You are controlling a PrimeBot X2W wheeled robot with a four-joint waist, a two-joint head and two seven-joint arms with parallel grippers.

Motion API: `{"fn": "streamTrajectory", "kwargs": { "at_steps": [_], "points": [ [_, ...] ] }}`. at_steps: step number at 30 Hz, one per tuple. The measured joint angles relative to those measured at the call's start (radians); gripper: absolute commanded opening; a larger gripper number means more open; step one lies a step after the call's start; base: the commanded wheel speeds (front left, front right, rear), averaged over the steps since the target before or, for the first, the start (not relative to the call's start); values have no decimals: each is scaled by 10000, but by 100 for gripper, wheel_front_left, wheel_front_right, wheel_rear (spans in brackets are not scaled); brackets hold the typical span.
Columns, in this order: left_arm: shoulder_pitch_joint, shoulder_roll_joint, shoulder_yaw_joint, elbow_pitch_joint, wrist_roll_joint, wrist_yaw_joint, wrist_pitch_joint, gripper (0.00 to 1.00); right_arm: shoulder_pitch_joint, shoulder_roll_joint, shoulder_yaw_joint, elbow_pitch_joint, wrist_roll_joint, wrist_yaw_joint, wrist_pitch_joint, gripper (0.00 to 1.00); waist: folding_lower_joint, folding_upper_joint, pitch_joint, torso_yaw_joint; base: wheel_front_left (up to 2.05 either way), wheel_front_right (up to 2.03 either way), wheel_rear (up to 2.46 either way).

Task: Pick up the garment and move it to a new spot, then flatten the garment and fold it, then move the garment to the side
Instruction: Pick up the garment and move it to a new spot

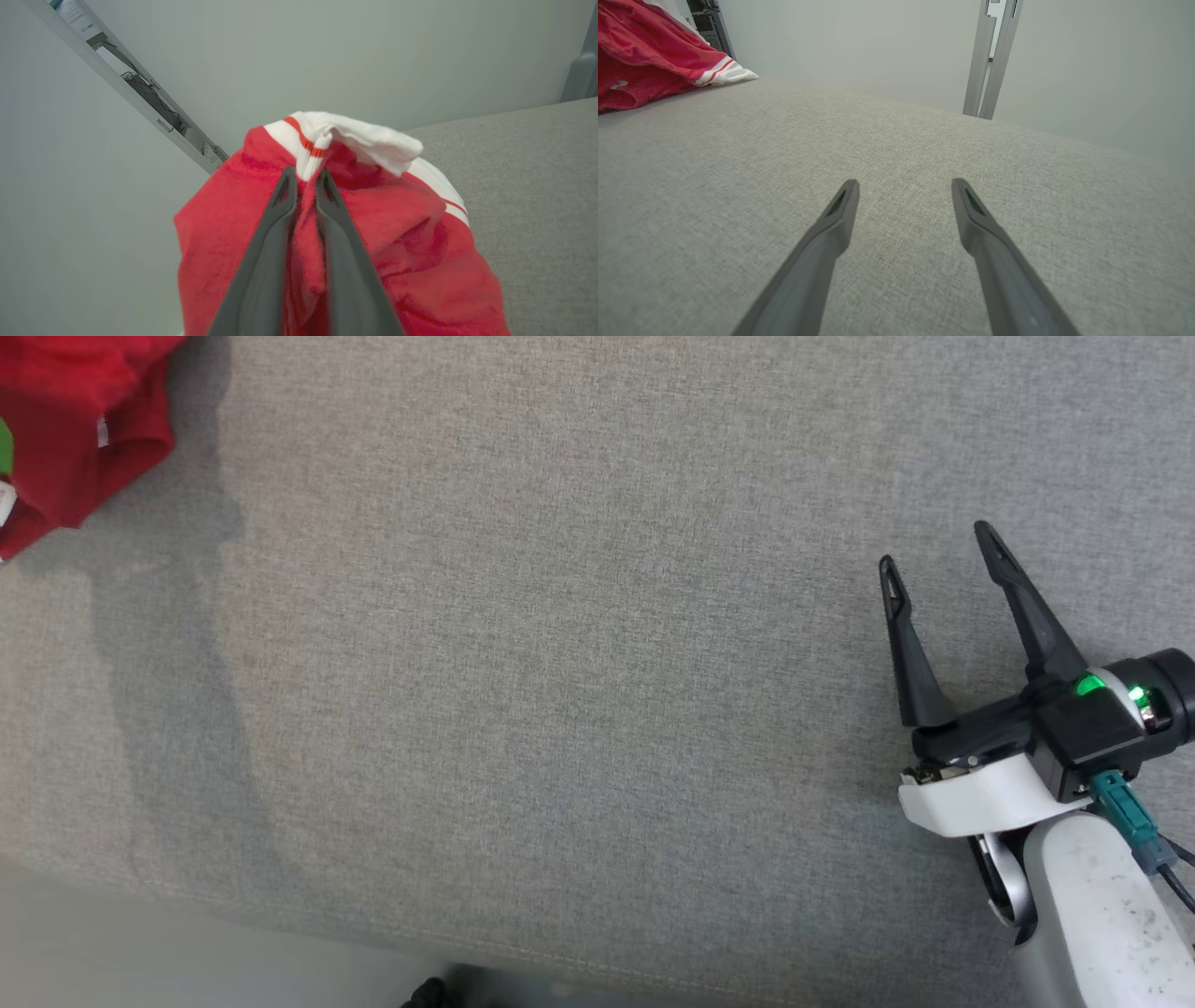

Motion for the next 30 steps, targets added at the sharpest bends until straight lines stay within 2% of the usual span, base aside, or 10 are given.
{"fn": "streamTrajectory", "kwargs": {
  "at_steps": [5, 9, 14, 20, 24, 30],
  "points": [
    [547, 491, 593, -2255, 589, 353, -42, 0, 7, 320, 203, 236, 163, 0, 6, 100, 0, 0, -719, -81, 0, 0, 0],
    [1049, 690, 813, -3630, 915, 372, -42, 0, 25, 606, 339, 366, 326, 0, 6, 100, 0, 0, -1379, -212, 0, 0, 0],
    [1540, 708, 569, -5047, 1104, 268, 23, 0, 119, 903, 255, 384, 573, 2, 6, 100, -1, 0, -2286, -648, 0, 0, 0],
    [1878, 261, 23, -6562, 1043, 199, 652, 0, 231, 995, 36, 293, 736, 0, 6, 100, -1, 0, -2838, -1601, 0, 0, 0],
    [2043, -173, -297, -7415, 953, 176, 947, 0, 323, 1001, -21, 221, 1275, 0, 6, 100, 0, 0, -3056, -2395, 0, 0, 0],
    [2210, -947, -915, -7775, 748, 115, 1208, 0, 462, 1005, 136, 219, 1655, 0, 6, 100, -1, 1, -3264, -3636, 0, 0, 0]
  ]
}}
